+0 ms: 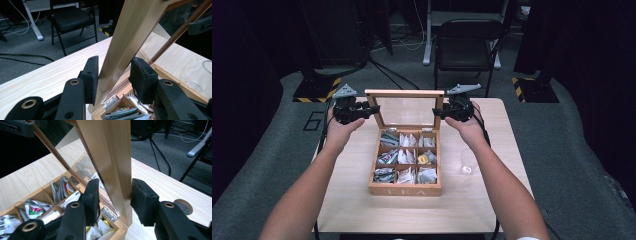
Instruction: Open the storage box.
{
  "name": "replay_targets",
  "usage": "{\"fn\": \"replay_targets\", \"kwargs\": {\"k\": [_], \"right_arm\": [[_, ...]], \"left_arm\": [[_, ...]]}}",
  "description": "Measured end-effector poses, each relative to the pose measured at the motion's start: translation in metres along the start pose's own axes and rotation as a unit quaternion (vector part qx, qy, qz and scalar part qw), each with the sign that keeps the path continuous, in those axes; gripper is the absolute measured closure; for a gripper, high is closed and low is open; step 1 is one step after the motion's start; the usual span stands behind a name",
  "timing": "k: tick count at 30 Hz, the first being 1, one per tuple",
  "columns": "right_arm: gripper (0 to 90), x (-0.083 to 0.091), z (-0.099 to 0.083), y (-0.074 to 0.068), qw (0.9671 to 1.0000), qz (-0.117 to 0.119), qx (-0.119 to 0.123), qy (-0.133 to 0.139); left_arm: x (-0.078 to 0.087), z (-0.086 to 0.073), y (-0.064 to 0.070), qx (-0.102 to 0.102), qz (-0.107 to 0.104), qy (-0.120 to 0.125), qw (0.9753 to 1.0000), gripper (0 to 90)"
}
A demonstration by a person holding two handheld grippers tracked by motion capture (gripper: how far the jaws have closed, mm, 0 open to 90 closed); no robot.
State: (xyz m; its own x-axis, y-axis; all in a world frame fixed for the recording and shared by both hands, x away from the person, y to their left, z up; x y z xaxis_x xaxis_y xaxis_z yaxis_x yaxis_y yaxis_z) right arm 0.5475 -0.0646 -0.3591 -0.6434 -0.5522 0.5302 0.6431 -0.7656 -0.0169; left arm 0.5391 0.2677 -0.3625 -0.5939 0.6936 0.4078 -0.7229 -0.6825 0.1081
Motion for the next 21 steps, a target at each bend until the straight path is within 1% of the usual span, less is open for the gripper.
{"fn": "replay_targets", "kwargs": {"k": [2, 4, 7, 9, 11, 13, 14, 16, 18, 21], "right_arm": [[59.1, -0.002, -0.001, 0.001, 1.0, -0.001, 0.001, -0.002], [59.1, -0.004, -0.003, 0.002, 1.0, -0.003, -0.004, -0.005], [59.1, -0.008, -0.006, 0.003, 0.9999, -0.003, -0.01, -0.009], [59.2, -0.01, -0.007, 0.004, 0.9998, -0.004, -0.013, -0.013], [59.3, -0.012, -0.009, 0.004, 0.9998, -0.005, -0.015, -0.014], [58.8, -0.015, -0.011, 0.005, 0.9998, -0.007, -0.012, -0.015], [58.8, -0.015, -0.012, 0.004, 0.9997, -0.009, -0.016, -0.018], [58.1, -0.018, -0.014, 0.006, 0.9997, -0.011, -0.011, -0.019], [58.1, -0.019, -0.015, 0.006, 0.9995, -0.012, -0.017, -0.023], [58.3, -0.021, -0.015, 0.006, 0.9995, -0.01, -0.019, -0.021]], "left_arm": [[-0.001, 0.0, -0.001, -0.001, 0.001, -0.001, 1.0, 59.4], [-0.002, -0.001, -0.001, -0.002, 0.004, -0.001, 1.0, 59.7], [-0.003, -0.001, -0.001, 0.0, 0.003, -0.001, 1.0, 59.7], [-0.003, -0.001, -0.002, -0.003, 0.004, -0.005, 1.0, 59.8], [-0.004, -0.001, -0.002, -0.001, 0.005, -0.003, 1.0, 59.9], [-0.005, -0.002, -0.003, 0.001, 0.006, -0.001, 1.0, 60.0], [-0.005, -0.002, -0.003, 0.001, 0.007, 0.0, 1.0, 60.2], [-0.006, -0.002, -0.004, 0.004, 0.008, 0.002, 1.0, 60.2], [-0.006, -0.002, -0.004, 0.005, 0.008, 0.003, 1.0, 60.3], [-0.007, -0.002, -0.006, 0.006, 0.006, 0.004, 1.0, 60.5]]}}
Point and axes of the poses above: each handheld gripper's, and its own axes: x roughly backward along the jaws, z roughly out of its top, y roughly to its right, the point moved 3 cm from there along -x, roughly forward along the jaws, and after that the axes turned 5 degrees about -z, right-handed, at the moved point
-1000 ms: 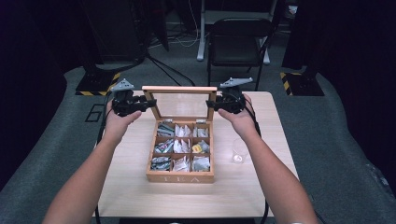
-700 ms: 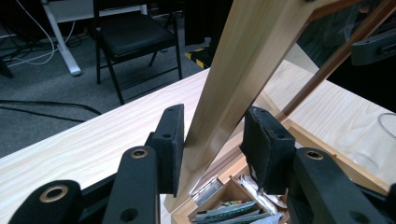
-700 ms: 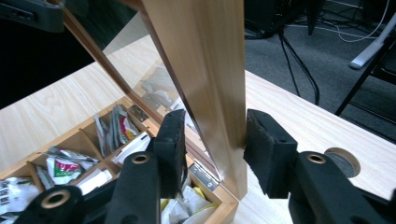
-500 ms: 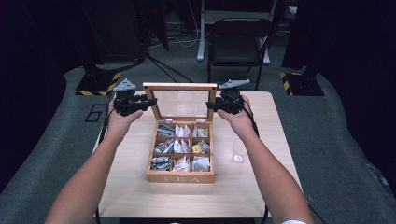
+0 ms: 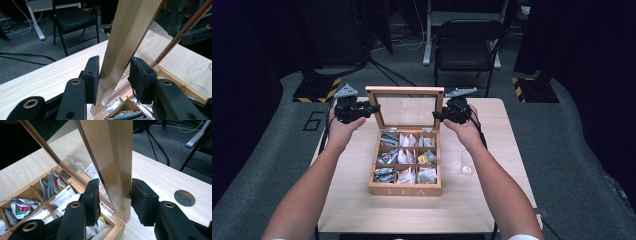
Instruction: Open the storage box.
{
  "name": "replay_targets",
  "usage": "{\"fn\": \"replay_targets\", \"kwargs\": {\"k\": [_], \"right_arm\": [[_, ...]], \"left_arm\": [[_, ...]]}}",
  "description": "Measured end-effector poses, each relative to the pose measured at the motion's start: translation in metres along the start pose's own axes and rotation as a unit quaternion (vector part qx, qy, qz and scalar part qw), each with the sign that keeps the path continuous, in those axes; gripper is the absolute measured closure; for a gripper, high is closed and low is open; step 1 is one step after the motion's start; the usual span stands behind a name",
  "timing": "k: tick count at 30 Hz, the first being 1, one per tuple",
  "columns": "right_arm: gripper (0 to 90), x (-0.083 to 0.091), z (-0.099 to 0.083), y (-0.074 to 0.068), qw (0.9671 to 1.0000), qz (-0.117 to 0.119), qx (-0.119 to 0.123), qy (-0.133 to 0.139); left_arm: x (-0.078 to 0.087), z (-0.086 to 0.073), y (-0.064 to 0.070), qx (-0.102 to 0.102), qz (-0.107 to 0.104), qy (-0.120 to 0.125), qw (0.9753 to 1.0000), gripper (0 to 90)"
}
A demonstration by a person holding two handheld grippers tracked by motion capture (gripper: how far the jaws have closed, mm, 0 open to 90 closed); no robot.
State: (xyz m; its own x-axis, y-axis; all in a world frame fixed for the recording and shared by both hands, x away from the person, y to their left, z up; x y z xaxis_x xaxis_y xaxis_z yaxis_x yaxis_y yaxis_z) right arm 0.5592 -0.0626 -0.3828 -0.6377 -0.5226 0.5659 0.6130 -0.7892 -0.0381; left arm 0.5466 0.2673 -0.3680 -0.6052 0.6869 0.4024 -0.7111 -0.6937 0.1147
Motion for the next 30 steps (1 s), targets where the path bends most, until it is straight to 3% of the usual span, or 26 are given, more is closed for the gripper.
{"fn": "replay_targets", "kwargs": {"k": [22, 30], "right_arm": [[62.2, -0.007, 0.0, 0.006, 0.9999, 0.002, -0.012, 0.003], [64.0, -0.01, 0.0, 0.008, 1.0, -0.001, -0.002, 0.008]], "left_arm": [[-0.014, -0.011, -0.009, 0.018, 0.003, -0.013, 0.9997, 60.3], [-0.022, -0.015, -0.013, 0.025, 0.001, -0.017, 0.9995, 58.3]]}}
Point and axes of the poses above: each handheld gripper's, and its own axes: x roughly backward along the jaws, z roughly out of its top, y roughly to its right, the point moved 3 cm from there along -x, roughly forward along the jaws, and after that the axes turned 5 degrees about -z, right-handed, at the moved point
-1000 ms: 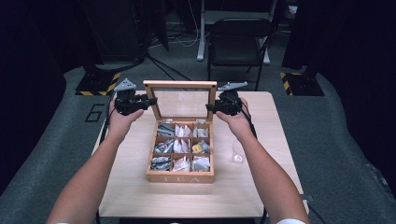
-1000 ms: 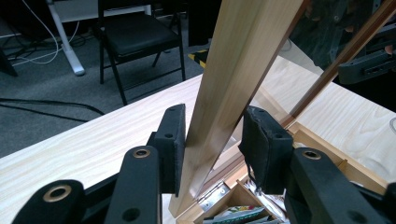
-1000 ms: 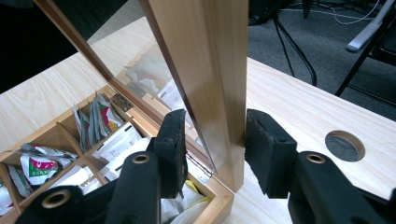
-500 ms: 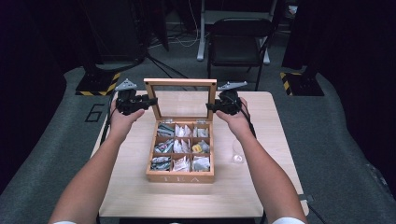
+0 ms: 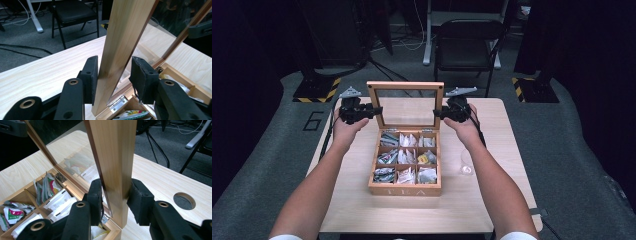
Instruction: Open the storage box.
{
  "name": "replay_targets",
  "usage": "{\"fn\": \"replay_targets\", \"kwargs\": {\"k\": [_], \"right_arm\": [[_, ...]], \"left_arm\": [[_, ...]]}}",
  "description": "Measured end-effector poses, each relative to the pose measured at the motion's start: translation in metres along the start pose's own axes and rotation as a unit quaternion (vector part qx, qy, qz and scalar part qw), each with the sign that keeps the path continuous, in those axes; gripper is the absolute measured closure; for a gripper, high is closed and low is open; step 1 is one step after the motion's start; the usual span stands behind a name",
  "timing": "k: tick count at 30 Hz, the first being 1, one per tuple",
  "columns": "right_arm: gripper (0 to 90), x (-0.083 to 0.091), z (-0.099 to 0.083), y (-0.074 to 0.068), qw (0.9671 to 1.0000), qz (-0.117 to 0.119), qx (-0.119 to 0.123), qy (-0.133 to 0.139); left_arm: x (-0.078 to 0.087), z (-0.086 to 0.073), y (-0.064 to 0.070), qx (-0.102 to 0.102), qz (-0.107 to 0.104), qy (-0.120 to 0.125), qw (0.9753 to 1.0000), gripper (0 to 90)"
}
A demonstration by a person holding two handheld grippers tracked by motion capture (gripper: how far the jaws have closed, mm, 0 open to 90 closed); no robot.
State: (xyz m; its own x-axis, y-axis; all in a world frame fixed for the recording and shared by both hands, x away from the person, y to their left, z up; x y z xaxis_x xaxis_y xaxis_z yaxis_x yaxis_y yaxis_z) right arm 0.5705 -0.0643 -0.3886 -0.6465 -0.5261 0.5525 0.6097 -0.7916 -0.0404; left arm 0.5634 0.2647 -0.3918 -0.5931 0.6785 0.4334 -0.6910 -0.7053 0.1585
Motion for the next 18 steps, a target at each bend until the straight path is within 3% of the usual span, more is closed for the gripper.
{"fn": "replay_targets", "kwargs": {"k": [6, 9, 18], "right_arm": [[64.6, -0.0024, 0.0008, 0.0021, 1.0, -0.001, -0.005, 0.001], [64.8, -0.0035, 0.0013, 0.0037, 1.0, 0.0, -0.006, 0.002], [65.3, -0.0077, 0.0044, 0.0071, 1.0, -0.001, -0.008, -0.004]], "left_arm": [[-0.0066, -0.002, -0.0015, 0.017, 0.004, 0.006, 0.9998, 57.7], [-0.0072, -0.0028, -0.0031, 0.005, 0.004, -0.008, 0.9999, 55.2], [-0.0117, -0.0049, -0.0058, 0.009, 0.006, -0.013, 0.9999, 52.2]]}}
Point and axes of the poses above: each handheld gripper's, and its own axes: x roughly backward along the jaws, z roughly out of its top, y roughly to its right, the point moved 3 cm from there along -x, roughly forward along the jaws, and after that the axes turned 5 degrees about -z, right-handed, at the moved point
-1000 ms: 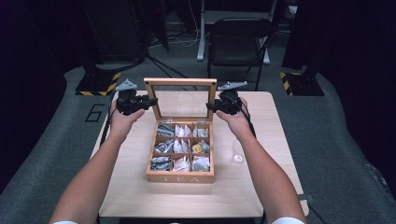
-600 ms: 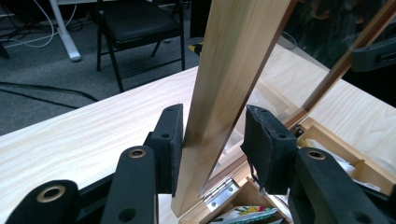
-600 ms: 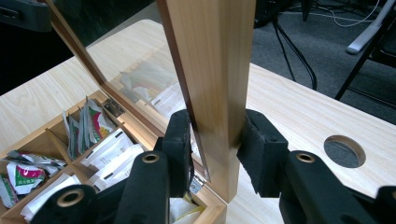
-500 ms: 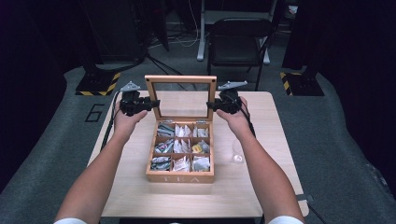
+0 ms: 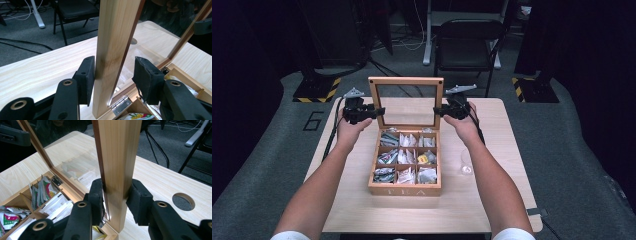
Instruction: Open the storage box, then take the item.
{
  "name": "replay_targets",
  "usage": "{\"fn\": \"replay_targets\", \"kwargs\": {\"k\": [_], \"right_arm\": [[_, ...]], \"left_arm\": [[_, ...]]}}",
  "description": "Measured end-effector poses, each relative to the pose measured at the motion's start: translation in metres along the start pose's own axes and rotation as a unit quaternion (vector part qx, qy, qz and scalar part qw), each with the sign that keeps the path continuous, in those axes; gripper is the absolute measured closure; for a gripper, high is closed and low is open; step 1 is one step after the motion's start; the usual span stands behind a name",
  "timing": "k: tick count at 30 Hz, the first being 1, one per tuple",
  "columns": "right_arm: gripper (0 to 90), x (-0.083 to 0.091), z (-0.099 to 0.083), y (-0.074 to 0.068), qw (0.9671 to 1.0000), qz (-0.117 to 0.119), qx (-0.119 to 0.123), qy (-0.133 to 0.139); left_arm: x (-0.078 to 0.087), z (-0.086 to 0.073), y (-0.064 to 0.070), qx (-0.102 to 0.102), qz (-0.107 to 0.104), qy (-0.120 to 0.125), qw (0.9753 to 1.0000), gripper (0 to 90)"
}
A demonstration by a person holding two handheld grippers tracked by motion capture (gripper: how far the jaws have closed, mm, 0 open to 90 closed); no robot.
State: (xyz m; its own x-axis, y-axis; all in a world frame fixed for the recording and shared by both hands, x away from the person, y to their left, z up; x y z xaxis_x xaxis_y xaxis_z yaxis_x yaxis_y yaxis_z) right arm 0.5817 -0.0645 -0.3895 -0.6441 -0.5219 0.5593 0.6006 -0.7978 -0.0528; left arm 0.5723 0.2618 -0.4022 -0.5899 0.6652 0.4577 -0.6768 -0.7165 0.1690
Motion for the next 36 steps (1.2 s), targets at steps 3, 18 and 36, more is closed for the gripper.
{"fn": "replay_targets", "kwargs": {"k": [3, 18, 36], "right_arm": [[65.5, -0.001, 0.0, 0.001, 1.0, -0.002, -0.003, 0.001], [65.8, -0.008, 0.003, 0.005, 0.9998, -0.009, -0.018, -0.004], [64.9, -0.02, 0.006, 0.011, 0.9985, -0.024, -0.048, -0.008]], "left_arm": [[-0.002, -0.002, -0.001, 0.007, -0.001, -0.006, 1.0, 50.7], [0.002, -0.017, -0.004, 0.017, 0.005, -0.022, 0.9996, 48.9], [0.006, -0.024, 0.004, 0.005, -0.006, -0.025, 0.9997, 48.8]]}}
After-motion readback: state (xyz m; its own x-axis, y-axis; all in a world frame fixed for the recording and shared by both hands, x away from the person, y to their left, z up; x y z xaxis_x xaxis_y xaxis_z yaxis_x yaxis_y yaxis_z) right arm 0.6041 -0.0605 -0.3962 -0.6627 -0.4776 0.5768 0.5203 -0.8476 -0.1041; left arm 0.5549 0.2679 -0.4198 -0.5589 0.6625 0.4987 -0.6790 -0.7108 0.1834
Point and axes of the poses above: each handheld gripper's, and its own axes: x roughly backward along the jaws, z roughly out of its top, y roughly to its right, the point moved 3 cm from there along -x, roughly forward along the jaws, and after that the axes turned 5 degrees about -z, right-handed, at the moved point
